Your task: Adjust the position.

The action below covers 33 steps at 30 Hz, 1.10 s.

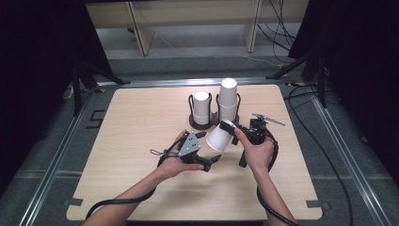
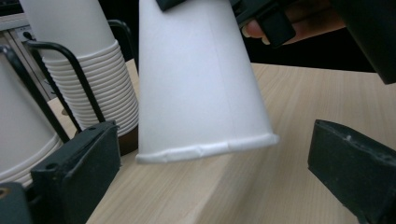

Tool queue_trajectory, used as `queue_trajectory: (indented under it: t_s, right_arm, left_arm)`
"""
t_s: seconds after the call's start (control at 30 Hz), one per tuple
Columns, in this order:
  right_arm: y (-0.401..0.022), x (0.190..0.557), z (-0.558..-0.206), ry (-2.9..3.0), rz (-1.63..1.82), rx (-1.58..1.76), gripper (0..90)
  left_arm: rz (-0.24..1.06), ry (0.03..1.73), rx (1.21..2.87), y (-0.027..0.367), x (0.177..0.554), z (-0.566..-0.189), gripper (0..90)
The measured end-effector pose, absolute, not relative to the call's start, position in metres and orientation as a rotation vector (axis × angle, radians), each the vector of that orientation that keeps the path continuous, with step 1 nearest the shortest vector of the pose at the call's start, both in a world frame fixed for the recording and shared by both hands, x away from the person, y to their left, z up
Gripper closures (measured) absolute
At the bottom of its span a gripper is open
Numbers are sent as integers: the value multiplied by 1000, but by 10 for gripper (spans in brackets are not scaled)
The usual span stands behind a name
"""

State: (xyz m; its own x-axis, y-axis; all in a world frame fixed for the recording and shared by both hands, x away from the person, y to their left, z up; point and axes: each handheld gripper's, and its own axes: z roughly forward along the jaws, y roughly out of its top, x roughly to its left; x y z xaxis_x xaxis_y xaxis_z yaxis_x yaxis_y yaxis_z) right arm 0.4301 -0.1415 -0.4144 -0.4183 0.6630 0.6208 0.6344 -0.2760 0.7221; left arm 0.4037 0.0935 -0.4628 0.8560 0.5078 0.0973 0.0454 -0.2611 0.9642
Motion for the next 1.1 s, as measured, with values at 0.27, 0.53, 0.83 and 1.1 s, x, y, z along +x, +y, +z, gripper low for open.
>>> queue_trajectory:
  t_s: [0.27,0.53,0.83,1.1]
  right_arm:
    - [-141,429,-414,1877,1837,1687,350]
    - [-139,429,-414,1889,1840,1692,351]
    - [-138,428,-415,1887,1845,1697,348]
    - [-140,430,-419,1866,1877,1696,329]
  left_arm:
    - [456,434,1815,89,409,-465,24]
    - [457,446,1814,85,415,-466,72]
    - [456,444,1789,84,413,-463,182]
    - [464,453,1809,87,413,-462,229]
